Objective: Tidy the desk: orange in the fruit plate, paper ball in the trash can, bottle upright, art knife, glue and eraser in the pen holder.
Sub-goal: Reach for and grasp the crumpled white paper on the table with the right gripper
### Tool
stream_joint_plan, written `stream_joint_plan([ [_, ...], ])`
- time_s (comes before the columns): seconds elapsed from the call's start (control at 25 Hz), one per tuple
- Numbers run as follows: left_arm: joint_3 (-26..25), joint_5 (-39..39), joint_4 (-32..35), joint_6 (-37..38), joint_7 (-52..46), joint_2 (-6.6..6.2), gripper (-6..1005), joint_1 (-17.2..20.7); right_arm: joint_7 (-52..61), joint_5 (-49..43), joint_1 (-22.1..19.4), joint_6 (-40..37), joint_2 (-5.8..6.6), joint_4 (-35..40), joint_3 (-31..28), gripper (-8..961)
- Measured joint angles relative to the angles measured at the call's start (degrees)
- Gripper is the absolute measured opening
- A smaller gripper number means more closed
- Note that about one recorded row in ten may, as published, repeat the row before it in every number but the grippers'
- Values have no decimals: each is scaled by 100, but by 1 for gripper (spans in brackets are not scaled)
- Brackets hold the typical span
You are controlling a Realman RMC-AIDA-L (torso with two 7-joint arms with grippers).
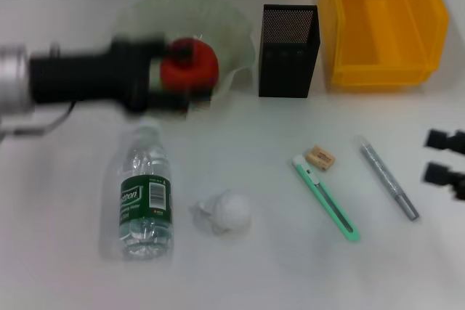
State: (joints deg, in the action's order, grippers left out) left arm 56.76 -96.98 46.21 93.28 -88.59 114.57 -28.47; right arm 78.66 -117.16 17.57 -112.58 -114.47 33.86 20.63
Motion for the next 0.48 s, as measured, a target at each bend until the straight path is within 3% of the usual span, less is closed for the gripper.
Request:
stream_joint_plan([
  [0.12, -67, -241, 3, 586, 136, -23, 844, 338, 619, -13, 25, -314, 117, 619, -113, 848],
  [0.16, -173, -258, 1, 797, 285, -29, 844, 613, 1159, -37, 81, -439, 127, 1277, 7, 848],
  [0.24, -234, -256, -3, 866, 348, -32, 844, 703, 1498, -49, 129, -477, 127, 1720, 122, 848],
  [0.32, -317, -258, -36, 981, 422, -45, 844, 806, 2235, -161, 277, -504, 122, 2693, 549, 848],
  [0.36, -348, -280, -78, 1051, 449, -68, 844, 845, 2966, -385, 481, -526, 125, 3563, 1074, 848],
  [0.4, -348, -280, -78, 1051, 449, -68, 844, 845, 2966, -385, 481, -526, 125, 3563, 1074, 848],
  [0.48, -349, -345, -88, 1104, 449, -72, 844, 853, 3572, -682, 707, -546, 125, 4271, 1558, 848],
])
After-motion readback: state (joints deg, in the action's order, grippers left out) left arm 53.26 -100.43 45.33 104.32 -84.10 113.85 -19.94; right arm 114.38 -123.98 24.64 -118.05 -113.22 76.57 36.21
